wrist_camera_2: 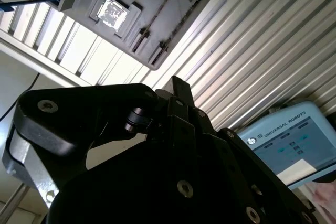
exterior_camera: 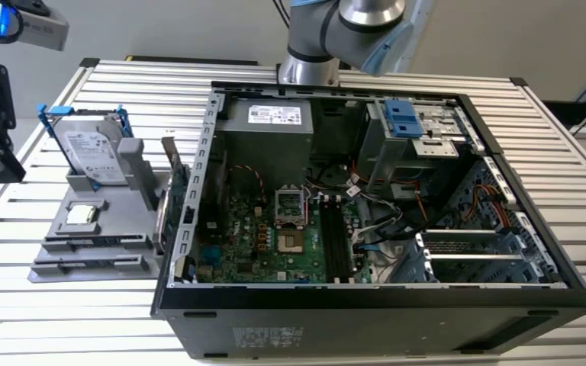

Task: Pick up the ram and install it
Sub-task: 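Pick up the ram and move it above insertion slot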

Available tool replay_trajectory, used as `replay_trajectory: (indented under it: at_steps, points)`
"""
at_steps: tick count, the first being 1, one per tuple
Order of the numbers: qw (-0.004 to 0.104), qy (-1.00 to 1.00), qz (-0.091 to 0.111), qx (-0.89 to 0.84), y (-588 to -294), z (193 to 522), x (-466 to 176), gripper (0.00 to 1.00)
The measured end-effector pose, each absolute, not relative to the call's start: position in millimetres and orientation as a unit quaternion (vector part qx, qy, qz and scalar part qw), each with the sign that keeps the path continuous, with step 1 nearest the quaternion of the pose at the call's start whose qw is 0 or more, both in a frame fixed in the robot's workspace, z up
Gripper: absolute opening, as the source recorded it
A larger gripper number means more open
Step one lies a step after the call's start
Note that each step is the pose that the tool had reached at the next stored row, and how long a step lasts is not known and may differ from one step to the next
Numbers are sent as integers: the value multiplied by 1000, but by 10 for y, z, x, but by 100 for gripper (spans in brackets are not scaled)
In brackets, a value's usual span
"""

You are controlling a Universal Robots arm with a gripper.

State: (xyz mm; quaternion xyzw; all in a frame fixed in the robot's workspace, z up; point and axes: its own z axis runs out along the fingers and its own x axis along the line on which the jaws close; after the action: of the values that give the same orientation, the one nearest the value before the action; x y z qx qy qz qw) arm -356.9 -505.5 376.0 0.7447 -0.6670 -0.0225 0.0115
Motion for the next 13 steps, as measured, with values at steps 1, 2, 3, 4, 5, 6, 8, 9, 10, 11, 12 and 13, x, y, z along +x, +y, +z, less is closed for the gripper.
replay_trajectory:
  at_steps: [1,2,3,4,5,6,8,9,10,11,12,13]
  points:
    - [12,-667,-23,744,-5055,3759,-3569,0]
    - [12,-667,-22,744,-5055,3758,-3569,0]
    - [12,-668,-23,744,-5055,3757,-3569,0]
    - [11,-668,-23,744,-5056,3756,-3569,0]
    - [11,-668,-23,744,-5056,3756,-3568,0]
    - [11,-668,-23,743,-5056,3755,-3568,0]
    - [11,-669,-23,743,-5056,3753,-3568,0]
    - [11,-669,-23,743,-5056,3752,-3568,0]
    - [11,-669,-23,743,-5056,3751,-3569,0]
    - [11,-670,-23,742,-5056,3750,-3569,0]
    - [11,-670,-23,742,-5056,3749,-3569,0]
    - [11,-670,-23,742,-5056,3749,-3569,0]
